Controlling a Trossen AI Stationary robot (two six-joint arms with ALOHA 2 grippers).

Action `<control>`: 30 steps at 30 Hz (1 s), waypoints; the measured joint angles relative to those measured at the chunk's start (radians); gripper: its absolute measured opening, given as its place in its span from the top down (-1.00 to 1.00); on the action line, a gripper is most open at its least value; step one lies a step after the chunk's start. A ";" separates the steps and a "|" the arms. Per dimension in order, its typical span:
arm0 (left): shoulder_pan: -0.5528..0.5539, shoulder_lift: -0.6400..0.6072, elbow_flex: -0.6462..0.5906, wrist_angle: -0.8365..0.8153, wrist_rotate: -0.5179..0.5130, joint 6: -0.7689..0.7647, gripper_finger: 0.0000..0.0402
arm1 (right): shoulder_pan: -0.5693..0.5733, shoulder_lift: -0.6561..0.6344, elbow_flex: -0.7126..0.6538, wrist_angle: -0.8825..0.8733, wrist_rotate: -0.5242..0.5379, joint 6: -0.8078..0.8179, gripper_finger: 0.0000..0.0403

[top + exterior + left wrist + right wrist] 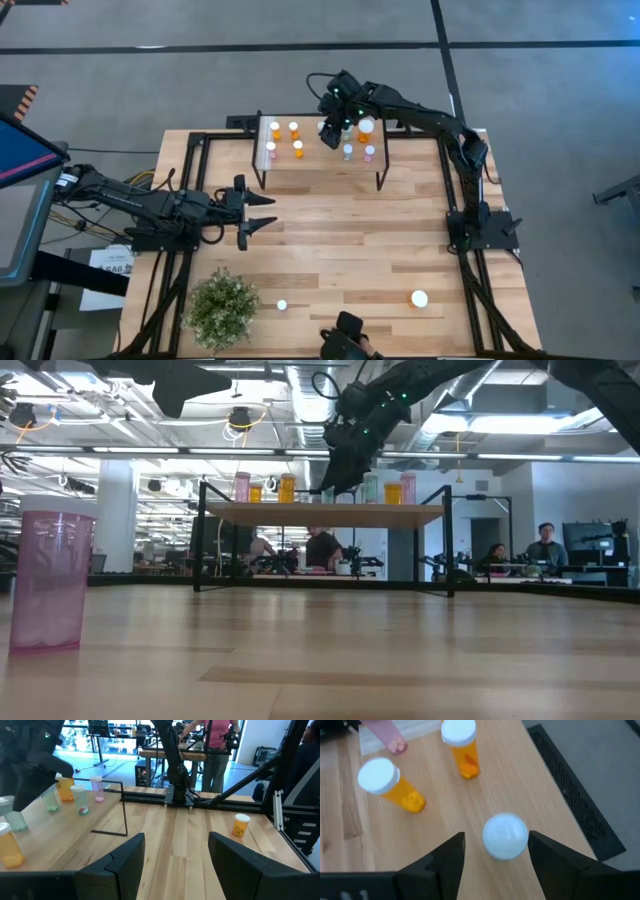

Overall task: Pick and place medicine bottles onto shelf by color
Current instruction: Put the small green pill bottle on the shelf, then put the small pink pill bottle on the shelf

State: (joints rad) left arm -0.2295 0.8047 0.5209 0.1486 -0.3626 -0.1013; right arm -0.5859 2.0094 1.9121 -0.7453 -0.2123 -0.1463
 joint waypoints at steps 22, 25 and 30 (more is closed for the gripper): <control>0.000 0.000 0.000 -0.035 0.015 -0.014 -0.03 | 0.183 -0.075 0.241 -0.315 0.042 -0.024 -0.19; 0.000 0.000 0.000 -0.035 0.013 -0.015 -0.03 | 0.252 -0.115 0.239 -0.323 0.072 -0.028 -0.19; 0.000 0.000 0.000 -0.036 0.014 -0.024 -0.03 | 0.386 -0.217 0.121 -0.251 0.089 -0.018 -0.19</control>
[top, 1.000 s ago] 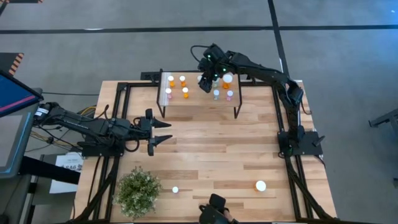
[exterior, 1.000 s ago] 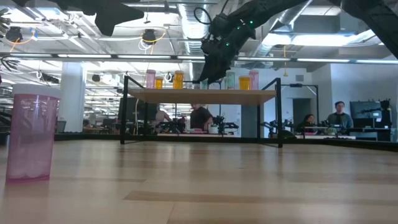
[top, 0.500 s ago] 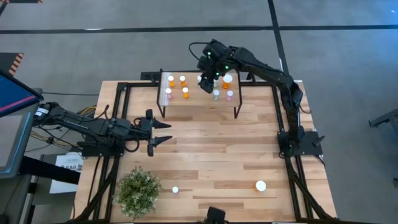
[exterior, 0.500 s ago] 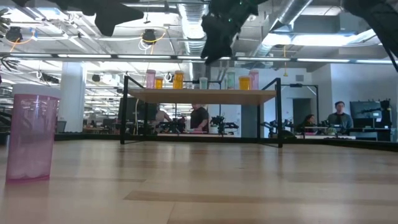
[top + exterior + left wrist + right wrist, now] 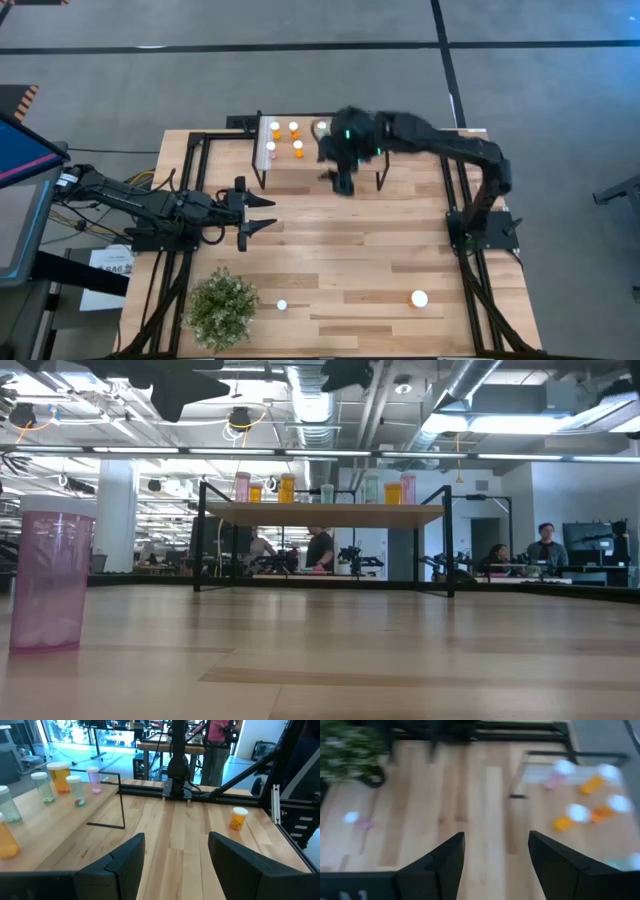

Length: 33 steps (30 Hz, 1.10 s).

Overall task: Pick and place medicine bottles onto shelf by color
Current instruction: Put the small pink pill bottle on the shelf

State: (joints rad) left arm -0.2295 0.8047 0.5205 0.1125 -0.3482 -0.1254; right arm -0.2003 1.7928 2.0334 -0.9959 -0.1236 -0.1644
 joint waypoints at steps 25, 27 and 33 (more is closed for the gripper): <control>0.000 0.000 0.000 0.041 0.001 0.003 -0.03 | 0.555 0.077 -0.763 1.167 0.056 0.190 -0.19; 0.000 0.000 0.000 0.040 0.001 0.003 -0.03 | 0.552 0.134 -0.724 1.167 0.026 0.209 -0.19; 0.000 0.000 0.000 0.038 0.001 0.004 -0.03 | 0.554 0.292 -0.574 1.160 -0.043 0.221 -0.20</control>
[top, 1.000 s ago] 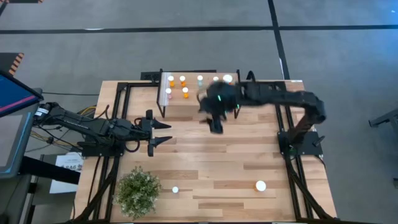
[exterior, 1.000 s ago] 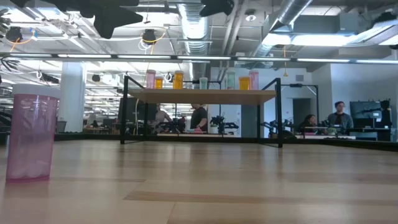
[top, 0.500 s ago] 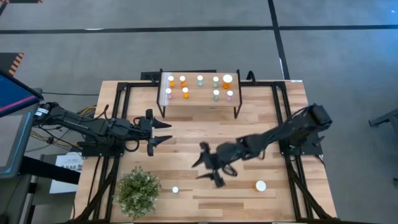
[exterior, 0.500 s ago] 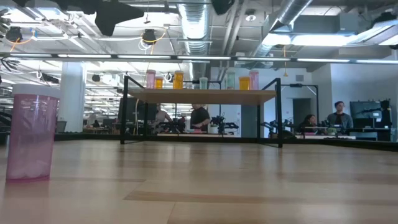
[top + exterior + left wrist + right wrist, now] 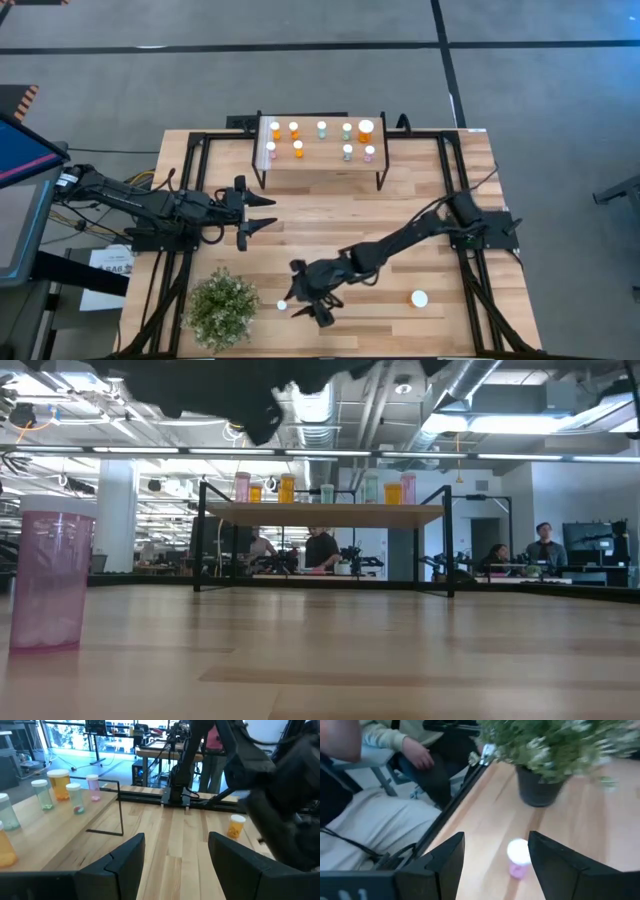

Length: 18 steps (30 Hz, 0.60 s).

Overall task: Pick and place medicine bottles onto shelf by color
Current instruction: Put the small pink pill bottle on the shelf

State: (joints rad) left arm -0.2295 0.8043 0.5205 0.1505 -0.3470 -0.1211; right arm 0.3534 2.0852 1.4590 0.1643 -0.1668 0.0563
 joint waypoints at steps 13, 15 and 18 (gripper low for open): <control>0.000 0.000 0.000 0.000 0.001 -0.004 -0.03 | -0.011 0.182 0.172 -0.060 -0.019 0.034 -0.45; 0.000 0.000 0.000 -0.001 0.001 -0.004 -0.03 | -0.016 0.182 0.172 -0.071 -0.018 0.041 -0.47; 0.000 0.000 0.000 -0.001 0.001 -0.003 -0.03 | -0.025 0.194 0.172 -0.078 -0.018 0.045 -0.47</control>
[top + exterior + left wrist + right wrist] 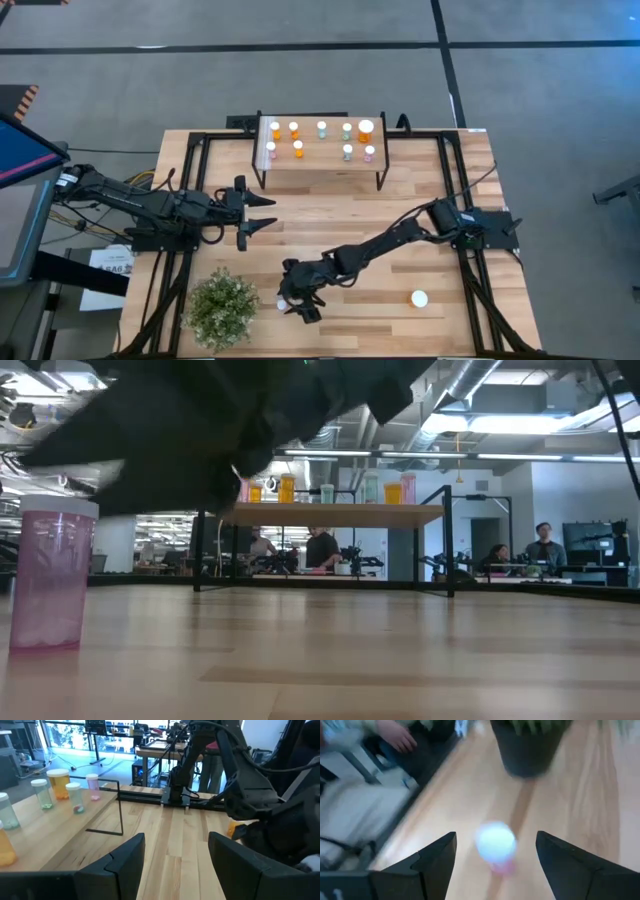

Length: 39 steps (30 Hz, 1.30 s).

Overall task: Pick and place medicine bottles onto shelf by color
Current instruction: Put the small pink pill bottle on the shelf

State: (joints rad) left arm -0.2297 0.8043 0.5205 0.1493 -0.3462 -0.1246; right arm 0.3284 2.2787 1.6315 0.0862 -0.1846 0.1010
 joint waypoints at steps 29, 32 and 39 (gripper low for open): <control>0.000 0.000 0.000 0.000 0.000 0.001 -0.03 | -0.009 0.020 -0.002 0.012 0.007 0.005 0.11; 0.000 0.000 0.000 0.000 0.000 0.001 -0.03 | -0.010 0.019 -0.002 0.012 0.007 0.005 0.25; 0.000 0.000 0.000 0.000 0.000 0.001 -0.03 | -0.018 0.008 -0.002 -0.012 0.005 0.006 0.41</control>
State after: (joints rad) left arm -0.2297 0.8043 0.5208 0.1490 -0.3466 -0.1238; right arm 0.3106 2.2871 1.6299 0.0745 -0.1791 0.1066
